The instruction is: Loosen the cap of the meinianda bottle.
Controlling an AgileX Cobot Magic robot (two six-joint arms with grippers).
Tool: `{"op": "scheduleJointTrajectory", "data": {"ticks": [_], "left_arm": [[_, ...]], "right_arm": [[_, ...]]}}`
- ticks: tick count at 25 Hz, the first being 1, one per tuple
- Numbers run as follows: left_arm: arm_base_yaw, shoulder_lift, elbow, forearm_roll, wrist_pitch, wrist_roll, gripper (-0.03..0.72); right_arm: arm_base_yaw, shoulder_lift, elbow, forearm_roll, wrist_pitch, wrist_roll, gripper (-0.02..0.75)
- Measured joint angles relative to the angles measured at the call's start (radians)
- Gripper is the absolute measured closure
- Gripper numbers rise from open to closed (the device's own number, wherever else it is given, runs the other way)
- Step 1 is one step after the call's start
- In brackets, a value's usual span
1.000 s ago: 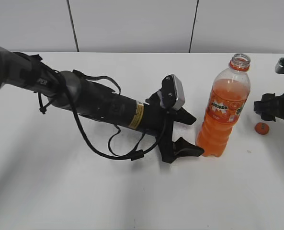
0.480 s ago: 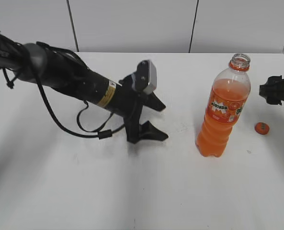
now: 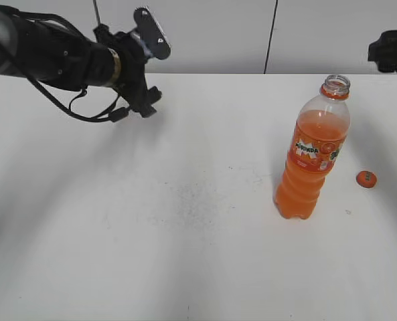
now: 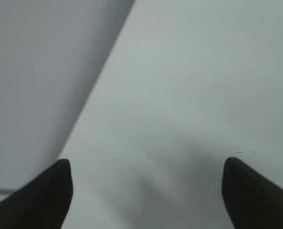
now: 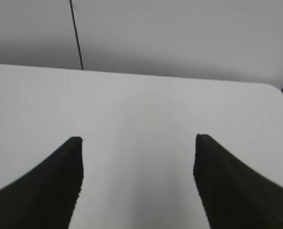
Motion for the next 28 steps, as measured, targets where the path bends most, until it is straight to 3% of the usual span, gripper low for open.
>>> {"op": "scheduleJointTrajectory", "data": {"ticks": [5, 7, 11, 16, 20, 23, 28], "left_arm": [[0.024, -0.014, -0.001, -0.129, 0.275, 0.001, 0.106], [0.059, -0.026, -0.001, -0.305, 0.275, 0.066, 0.106], [0.16, -0.074, -0.002, -0.818, 0.225, 0.355, 0.106], [0.231, -0.141, -0.079, -1.214, 0.369, 0.71, 0.107], [0.283, -0.147, -0.222, -1.552, 0.626, 1.031, 0.107], [0.333, -0.147, -0.321, -1.663, 0.814, 1.124, 0.107], [0.37, -0.159, -0.45, -1.672, 1.092, 1.148, 0.107]], "right_arm": [[0.0, 0.0, -0.107, -0.001, 0.042, -0.021, 0.192], [0.0, 0.0, -0.151, -0.001, 0.079, -0.023, 0.192], [-0.009, 0.0, -0.241, -0.01, 0.221, -0.022, 0.192], [-0.053, 0.0, -0.372, -0.01, 0.47, 0.006, 0.192], [-0.07, 0.0, -0.479, -0.06, 0.651, 0.069, 0.192], [-0.071, 0.0, -0.558, -0.099, 0.811, 0.117, 0.196], [-0.071, 0.0, -0.67, -0.125, 1.107, 0.154, 0.197]]}}
